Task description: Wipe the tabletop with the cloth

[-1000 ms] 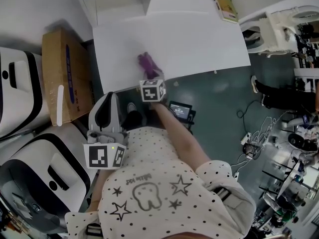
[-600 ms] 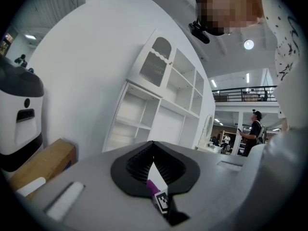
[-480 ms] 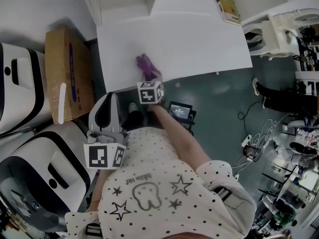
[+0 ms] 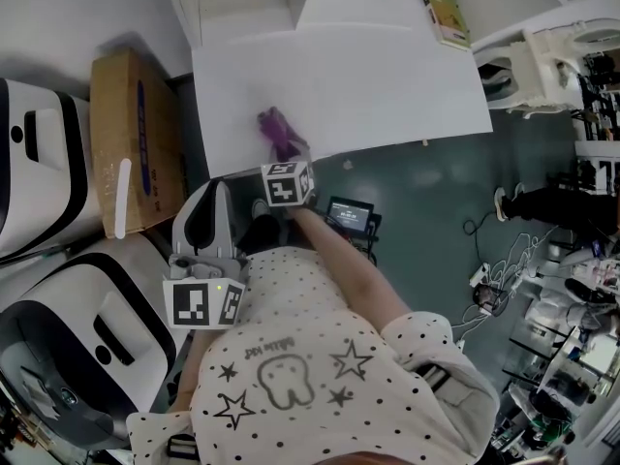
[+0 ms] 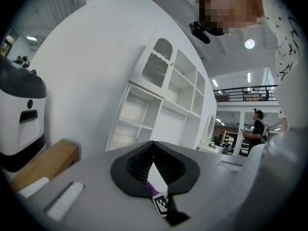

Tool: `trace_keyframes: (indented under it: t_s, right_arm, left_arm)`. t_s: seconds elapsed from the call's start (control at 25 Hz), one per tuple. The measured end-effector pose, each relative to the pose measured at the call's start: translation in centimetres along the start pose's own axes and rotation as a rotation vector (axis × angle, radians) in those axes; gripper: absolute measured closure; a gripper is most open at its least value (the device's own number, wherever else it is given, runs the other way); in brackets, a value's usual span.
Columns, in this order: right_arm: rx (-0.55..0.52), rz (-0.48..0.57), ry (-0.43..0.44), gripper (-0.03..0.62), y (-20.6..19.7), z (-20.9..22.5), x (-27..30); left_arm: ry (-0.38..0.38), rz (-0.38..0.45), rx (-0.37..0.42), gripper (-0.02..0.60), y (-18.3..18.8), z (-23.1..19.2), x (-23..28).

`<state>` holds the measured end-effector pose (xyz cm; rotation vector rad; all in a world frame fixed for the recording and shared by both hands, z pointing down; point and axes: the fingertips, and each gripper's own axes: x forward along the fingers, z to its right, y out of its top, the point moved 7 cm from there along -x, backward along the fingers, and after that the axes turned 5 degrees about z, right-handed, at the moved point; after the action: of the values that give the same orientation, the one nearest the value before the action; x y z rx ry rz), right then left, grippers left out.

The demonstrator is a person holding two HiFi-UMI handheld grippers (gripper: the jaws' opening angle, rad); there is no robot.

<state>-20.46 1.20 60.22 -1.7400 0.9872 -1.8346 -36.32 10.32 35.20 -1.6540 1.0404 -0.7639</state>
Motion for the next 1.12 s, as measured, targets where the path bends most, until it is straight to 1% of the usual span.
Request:
trace_keyframes:
  t_s: [0.44, 1.12]
  right_arm:
    - [-0.036, 0.003, 0.058, 0.533, -0.3, -2.2, -0.3]
    - [-0.107, -0.007, 0.177, 0.533, -0.2, -5.8, -0.6]
  left_arm:
    - [0.011, 0.010, 0.002, 0.587, 0.1, -0.1, -0.4]
    - [0.047, 0.014, 0.011, 0.587, 0.3, -0.4, -1.1]
